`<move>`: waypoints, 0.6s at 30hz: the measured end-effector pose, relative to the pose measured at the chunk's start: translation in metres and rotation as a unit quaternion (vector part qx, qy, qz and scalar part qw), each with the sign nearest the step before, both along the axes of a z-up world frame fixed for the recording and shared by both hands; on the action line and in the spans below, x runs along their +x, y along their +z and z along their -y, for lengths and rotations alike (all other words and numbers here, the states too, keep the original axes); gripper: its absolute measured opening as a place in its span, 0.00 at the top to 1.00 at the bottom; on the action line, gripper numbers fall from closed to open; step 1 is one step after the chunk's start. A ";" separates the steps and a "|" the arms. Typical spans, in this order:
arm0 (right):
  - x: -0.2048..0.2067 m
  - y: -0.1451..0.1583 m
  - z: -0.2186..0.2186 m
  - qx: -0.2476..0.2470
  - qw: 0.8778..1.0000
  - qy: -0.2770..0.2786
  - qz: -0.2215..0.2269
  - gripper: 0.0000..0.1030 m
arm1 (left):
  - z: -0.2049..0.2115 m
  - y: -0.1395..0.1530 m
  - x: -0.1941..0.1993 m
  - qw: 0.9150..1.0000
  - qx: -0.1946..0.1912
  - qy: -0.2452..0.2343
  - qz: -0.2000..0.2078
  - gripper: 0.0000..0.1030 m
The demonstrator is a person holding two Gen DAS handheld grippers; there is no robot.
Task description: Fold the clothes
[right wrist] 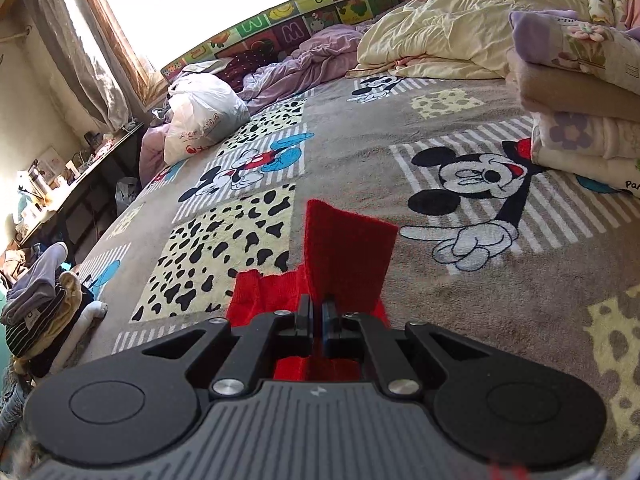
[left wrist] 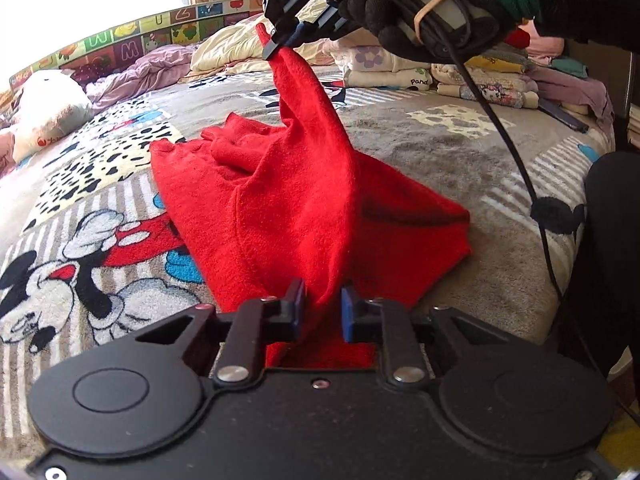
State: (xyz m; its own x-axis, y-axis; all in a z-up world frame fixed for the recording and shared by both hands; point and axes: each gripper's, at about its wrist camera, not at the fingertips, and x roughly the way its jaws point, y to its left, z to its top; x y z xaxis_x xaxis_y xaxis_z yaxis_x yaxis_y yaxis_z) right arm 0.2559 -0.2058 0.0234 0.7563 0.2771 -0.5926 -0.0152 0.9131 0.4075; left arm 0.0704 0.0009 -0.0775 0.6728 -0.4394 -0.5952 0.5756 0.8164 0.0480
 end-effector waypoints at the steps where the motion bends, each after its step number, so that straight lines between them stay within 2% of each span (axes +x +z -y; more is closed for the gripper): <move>1: 0.004 0.001 -0.006 -0.005 1.000 0.003 0.000 0.94 | -0.005 0.000 0.003 1.000 -0.015 0.005 -0.012 0.86; 6: 0.027 0.003 -0.037 -0.030 0.999 0.016 0.000 0.94 | -0.026 -0.001 0.017 0.993 -0.090 0.027 -0.073 0.89; 10: 0.043 0.000 -0.057 -0.048 0.998 0.026 -0.008 0.94 | -0.042 -0.004 0.027 0.980 -0.150 0.043 -0.121 0.89; 18: 0.067 -0.025 -0.092 -0.093 0.994 0.039 -0.033 0.94 | -0.062 -0.010 0.037 0.956 -0.221 0.064 -0.184 0.90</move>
